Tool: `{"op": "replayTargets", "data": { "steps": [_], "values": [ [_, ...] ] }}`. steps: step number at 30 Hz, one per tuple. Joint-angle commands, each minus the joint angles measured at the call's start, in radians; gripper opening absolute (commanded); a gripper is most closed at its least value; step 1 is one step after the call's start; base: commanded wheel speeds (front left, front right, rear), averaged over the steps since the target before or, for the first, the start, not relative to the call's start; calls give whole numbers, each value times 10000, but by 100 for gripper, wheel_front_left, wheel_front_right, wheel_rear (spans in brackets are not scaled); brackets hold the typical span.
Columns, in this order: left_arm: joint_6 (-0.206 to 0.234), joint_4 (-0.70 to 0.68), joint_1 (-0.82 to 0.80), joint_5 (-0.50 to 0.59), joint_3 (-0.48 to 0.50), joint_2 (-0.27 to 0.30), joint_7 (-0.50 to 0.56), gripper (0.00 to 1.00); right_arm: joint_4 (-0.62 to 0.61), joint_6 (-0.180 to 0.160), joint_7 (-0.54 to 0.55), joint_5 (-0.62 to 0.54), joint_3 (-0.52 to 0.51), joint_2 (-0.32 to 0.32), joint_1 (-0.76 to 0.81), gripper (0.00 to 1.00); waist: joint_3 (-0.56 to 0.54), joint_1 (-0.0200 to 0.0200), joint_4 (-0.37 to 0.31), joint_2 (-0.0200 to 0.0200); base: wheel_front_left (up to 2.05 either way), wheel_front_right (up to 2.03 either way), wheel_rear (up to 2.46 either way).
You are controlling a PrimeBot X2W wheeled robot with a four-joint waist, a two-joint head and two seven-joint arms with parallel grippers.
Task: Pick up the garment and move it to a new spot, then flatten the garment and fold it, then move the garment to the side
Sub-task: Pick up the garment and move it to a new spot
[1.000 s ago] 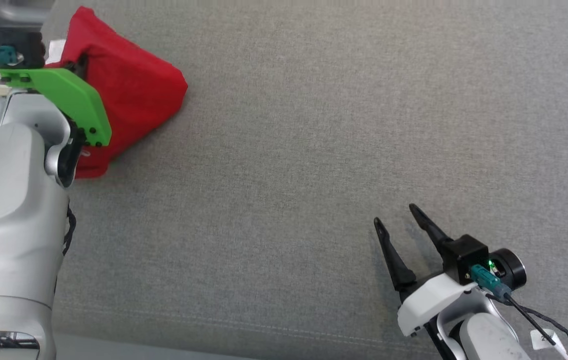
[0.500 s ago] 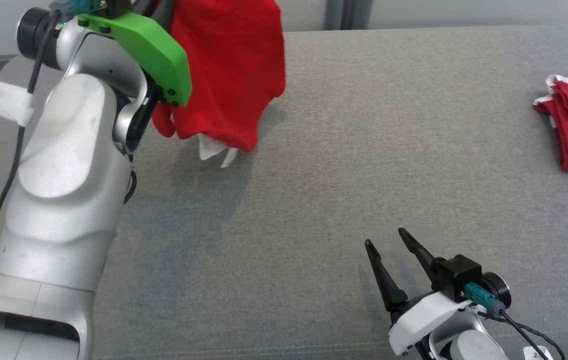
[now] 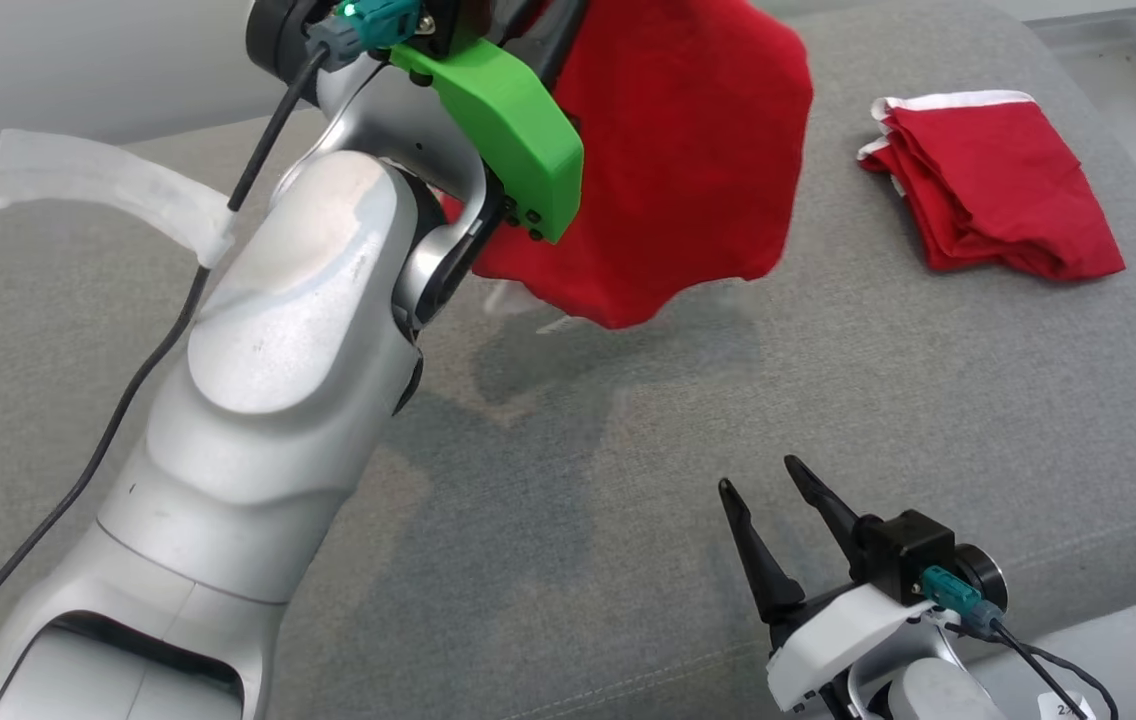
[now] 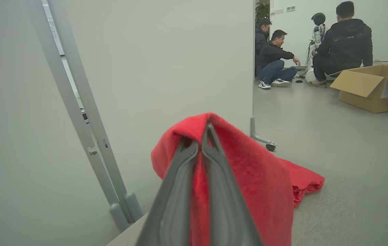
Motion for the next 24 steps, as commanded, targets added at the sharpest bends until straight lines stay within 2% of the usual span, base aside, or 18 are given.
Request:
{"op": "replayTargets", "data": {
  "steps": [1, 7, 15, 16, 17, 18, 24],
  "values": [
    [26, 2, -32, -243, -33, -3, -43, 0, 37, -12, -73, 63, 30, 2, -131, 100, 204, 1, -700, -1, 0, 0, 0],
    [520, 639, 628, -854, 61, 3, -23, 0, 105, -12, -196, 196, 3, 2, -272, 100, 617, 1, -898, -1, 0, 0, 0],
    [1421, 2786, 1547, -104, 54, 1240, -677, 0, 144, -12, -275, 137, 50, 1, -419, 100, 1023, 1, -699, -1, 0, 0, 0],
    [1479, 3061, 1594, -39, 33, 1333, -796, 18, 148, -12, -282, 130, 66, 1, -460, 100, 1051, 1, -664, -1, 0, 0, 0],
    [1496, 3317, 1617, 15, 10, 1387, -904, 90, 152, -12, -284, 116, 89, 2, -498, 100, 1070, 1, -631, -1, 0, 0, 0],
    [1504, 3542, 1617, 73, -32, 1456, -1043, 100, 161, -12, -291, 98, 102, 1, -522, 100, 1088, 1, -597, -1, 0, 0, 0],
    [1277, 4468, 1544, -89, 13, 1363, -1679, 100, 195, -12, -301, -5, -108, 0, -503, 100, 1040, 1, -236, -1, 0, 0, 0]
  ]
}}
